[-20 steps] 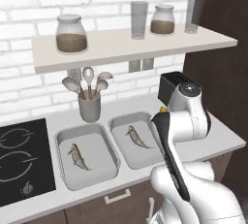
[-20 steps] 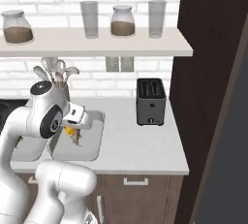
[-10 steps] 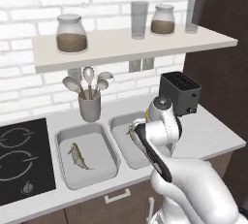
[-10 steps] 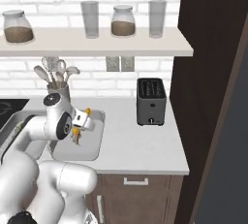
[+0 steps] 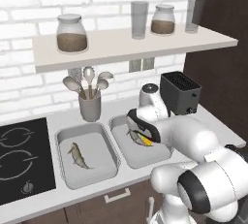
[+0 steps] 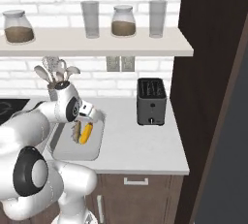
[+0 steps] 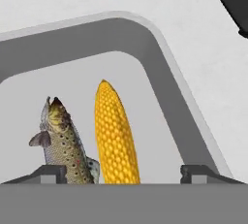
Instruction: Place one corn and one fish in each tupperware on the nearby counter, to pack two identical lunches.
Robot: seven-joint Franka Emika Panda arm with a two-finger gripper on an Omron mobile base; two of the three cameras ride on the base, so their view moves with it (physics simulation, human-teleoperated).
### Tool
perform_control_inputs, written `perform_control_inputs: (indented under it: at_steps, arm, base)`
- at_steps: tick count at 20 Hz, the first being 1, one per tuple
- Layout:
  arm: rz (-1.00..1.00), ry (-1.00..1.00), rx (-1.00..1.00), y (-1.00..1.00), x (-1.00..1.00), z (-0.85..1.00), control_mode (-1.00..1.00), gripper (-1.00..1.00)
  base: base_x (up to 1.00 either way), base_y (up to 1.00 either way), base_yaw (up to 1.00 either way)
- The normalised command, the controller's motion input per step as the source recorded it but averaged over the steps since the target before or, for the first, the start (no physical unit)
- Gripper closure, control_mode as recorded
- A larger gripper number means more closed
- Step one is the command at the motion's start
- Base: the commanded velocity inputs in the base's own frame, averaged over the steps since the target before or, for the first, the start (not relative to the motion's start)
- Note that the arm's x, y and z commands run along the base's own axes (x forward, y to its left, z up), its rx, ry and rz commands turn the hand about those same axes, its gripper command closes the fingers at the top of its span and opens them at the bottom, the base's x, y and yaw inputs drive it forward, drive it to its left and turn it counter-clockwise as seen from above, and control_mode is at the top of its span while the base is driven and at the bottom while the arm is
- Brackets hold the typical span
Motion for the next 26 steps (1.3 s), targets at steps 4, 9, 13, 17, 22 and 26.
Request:
perform_control_inputs:
  at_steps: [4, 9, 13, 17, 22, 26]
  arm:
    - [0.02, 0.05, 0.11, -0.44, -0.37, 0.46, -1.0, -1.0]
    - [0.0, -0.07, 0.1, -0.34, -1.0, 0.77, -1.0, -1.0]
    - [0.0, -0.01, 0.01, 0.0, -1.0, 0.79, -1.0, -1.0]
    - [0.0, -0.16, 0.0, 0.0, -1.0, 0.61, -1.0, -1.0]
    - [0.0, -0.32, 0.0, -0.04, -0.8, 0.16, 1.0, -1.0]
    - [0.0, 0.0, 0.0, 0.0, 0.0, 0.0, 1.0, -1.0]
  base:
    - [0.0, 0.0, 0.0]
    - [0.0, 0.0, 0.0]
    - [0.0, 0.0, 0.0]
    - [0.0, 0.0, 0.0]
    - [-0.2, -0.06, 0.0]
    - [-1.0, -0.52, 0.0]
